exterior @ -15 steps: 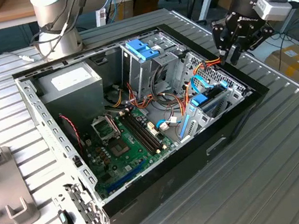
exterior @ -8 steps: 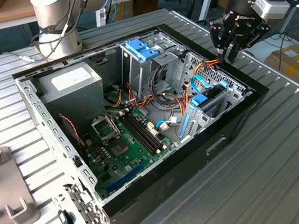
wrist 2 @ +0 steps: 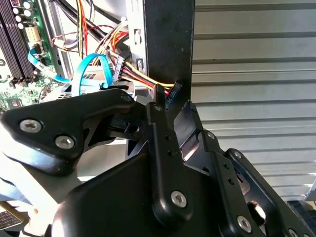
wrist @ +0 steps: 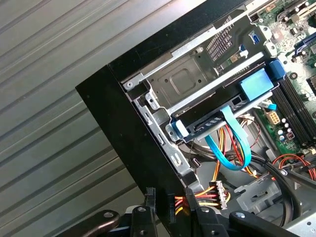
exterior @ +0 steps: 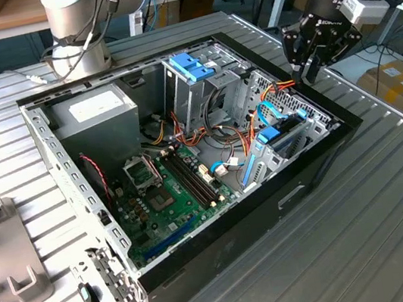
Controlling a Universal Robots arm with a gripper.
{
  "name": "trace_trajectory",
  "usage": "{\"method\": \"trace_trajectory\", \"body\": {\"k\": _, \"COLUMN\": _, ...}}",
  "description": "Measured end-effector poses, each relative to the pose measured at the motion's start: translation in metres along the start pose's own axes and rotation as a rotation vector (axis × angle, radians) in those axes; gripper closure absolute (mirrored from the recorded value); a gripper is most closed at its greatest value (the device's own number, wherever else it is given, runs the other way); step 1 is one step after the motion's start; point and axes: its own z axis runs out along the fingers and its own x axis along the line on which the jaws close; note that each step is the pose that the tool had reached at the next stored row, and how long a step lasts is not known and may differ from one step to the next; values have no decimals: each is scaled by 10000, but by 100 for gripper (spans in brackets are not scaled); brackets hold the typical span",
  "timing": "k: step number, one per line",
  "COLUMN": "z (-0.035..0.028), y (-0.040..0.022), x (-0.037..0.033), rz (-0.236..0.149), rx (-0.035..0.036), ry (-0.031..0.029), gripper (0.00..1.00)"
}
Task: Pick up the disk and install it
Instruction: 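Insert the second disk wire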
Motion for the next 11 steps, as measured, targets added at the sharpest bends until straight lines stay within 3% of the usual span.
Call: {"method": "trace_trajectory", "body": {"k": 11, "z": 8, "y": 0, "x": 0, "rz": -1, "rx": 1, "ry": -1, "gripper": 64}}
